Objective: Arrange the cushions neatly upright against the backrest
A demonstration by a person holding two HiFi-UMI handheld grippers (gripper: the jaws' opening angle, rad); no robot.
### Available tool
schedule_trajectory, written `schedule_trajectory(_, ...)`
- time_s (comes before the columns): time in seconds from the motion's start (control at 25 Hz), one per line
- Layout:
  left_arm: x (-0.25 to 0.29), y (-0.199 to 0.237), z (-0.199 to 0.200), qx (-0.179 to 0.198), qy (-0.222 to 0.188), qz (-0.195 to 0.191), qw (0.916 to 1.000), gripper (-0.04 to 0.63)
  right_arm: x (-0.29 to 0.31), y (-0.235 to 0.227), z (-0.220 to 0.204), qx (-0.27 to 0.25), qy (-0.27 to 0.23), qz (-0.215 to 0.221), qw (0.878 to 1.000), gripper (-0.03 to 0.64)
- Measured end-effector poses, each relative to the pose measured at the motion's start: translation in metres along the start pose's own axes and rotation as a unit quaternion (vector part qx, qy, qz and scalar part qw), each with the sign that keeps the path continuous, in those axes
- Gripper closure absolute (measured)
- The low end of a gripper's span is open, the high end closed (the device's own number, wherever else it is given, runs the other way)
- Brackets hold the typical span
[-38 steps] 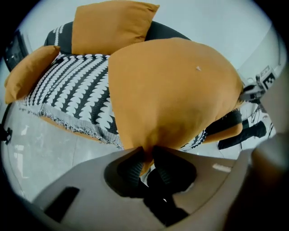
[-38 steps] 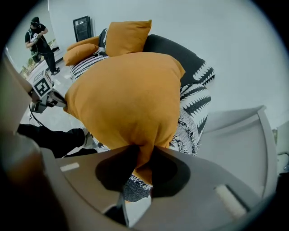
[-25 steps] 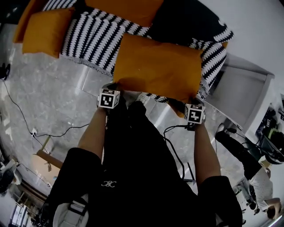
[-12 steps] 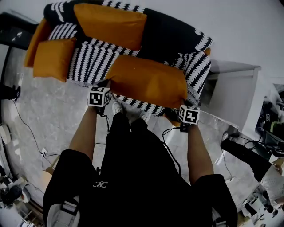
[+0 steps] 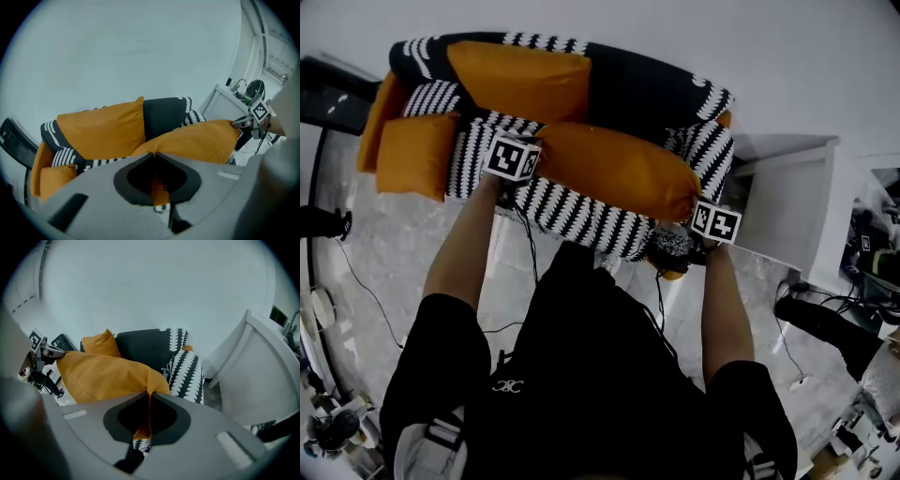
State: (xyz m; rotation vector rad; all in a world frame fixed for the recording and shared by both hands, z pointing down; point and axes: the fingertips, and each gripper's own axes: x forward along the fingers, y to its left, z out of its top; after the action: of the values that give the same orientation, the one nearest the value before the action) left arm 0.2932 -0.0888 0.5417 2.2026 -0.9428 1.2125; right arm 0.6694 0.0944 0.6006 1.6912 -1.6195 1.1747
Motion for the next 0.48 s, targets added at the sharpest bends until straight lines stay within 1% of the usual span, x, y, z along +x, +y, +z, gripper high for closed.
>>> schedule_trajectory(0.08,0.010,0.006,0.026,0.008,0.004,-0.008,0.9999,0.576,0.006,-0.006,0.018,0.021,-0.001,-0.009,1.000,0.601)
schedule_trajectory(0.24,0.033,0.017,0.073,0.003,0.007,-0.018,0.9998,0.575,0.020,-0.019,0.050,0.071,0.001,-0.024,0.997,0.601)
schedule_trajectory(0.48,0.072,0.034,0.136,0.009,0.001,-0.051,0.9986,0.575,0.043,-0.040,0.110,0.117,-0.004,-0.037,0.992,0.601)
